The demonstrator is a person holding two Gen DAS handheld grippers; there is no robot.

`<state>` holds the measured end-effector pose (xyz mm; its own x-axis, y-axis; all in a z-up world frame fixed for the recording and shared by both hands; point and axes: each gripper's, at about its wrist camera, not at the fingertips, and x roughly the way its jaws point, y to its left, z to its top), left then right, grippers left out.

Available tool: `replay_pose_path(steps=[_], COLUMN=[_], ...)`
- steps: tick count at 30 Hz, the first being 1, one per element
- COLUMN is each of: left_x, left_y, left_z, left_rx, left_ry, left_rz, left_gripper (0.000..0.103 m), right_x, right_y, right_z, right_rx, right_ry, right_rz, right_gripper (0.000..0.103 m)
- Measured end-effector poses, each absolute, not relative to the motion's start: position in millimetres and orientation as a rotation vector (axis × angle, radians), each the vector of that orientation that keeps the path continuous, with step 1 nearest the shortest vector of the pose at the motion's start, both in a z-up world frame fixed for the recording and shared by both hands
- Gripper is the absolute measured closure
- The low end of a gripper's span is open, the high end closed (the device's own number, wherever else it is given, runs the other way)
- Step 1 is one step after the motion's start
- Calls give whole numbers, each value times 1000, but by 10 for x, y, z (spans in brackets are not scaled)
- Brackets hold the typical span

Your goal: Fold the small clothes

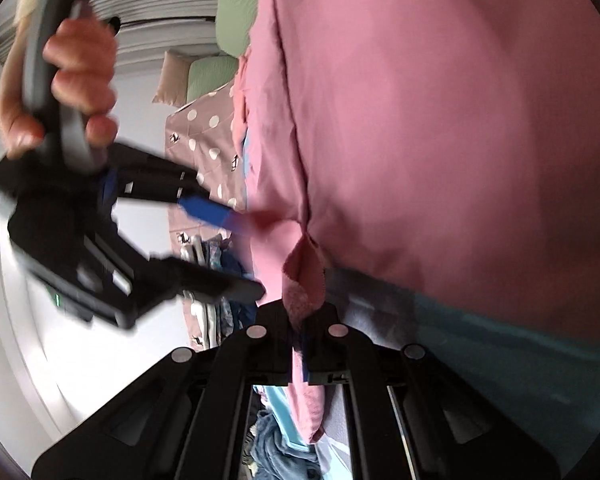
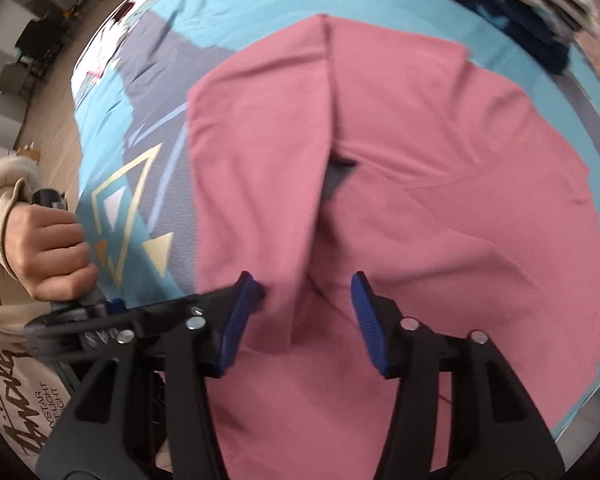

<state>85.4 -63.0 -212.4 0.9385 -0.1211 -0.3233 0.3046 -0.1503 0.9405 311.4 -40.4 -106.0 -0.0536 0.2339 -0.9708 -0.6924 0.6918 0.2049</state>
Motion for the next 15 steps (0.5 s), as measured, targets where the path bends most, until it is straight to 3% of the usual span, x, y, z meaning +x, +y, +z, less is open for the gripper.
replay_pose_path(steps=[7,15], left_x=[946,1042], left_y=[-612,-511], left_z=[-2080,-1726], left_rx=[1616,1430], left_ry=[168,250], left_rz=[-348,-314], left_gripper=[99,98], right_x=[3051,2923], right_y=[-700,-1552], right_z=[-1248,-1484], right_rx=[-198,578], right_ry=[1505,1502], right_rz=[835,864], right_gripper=[51,46])
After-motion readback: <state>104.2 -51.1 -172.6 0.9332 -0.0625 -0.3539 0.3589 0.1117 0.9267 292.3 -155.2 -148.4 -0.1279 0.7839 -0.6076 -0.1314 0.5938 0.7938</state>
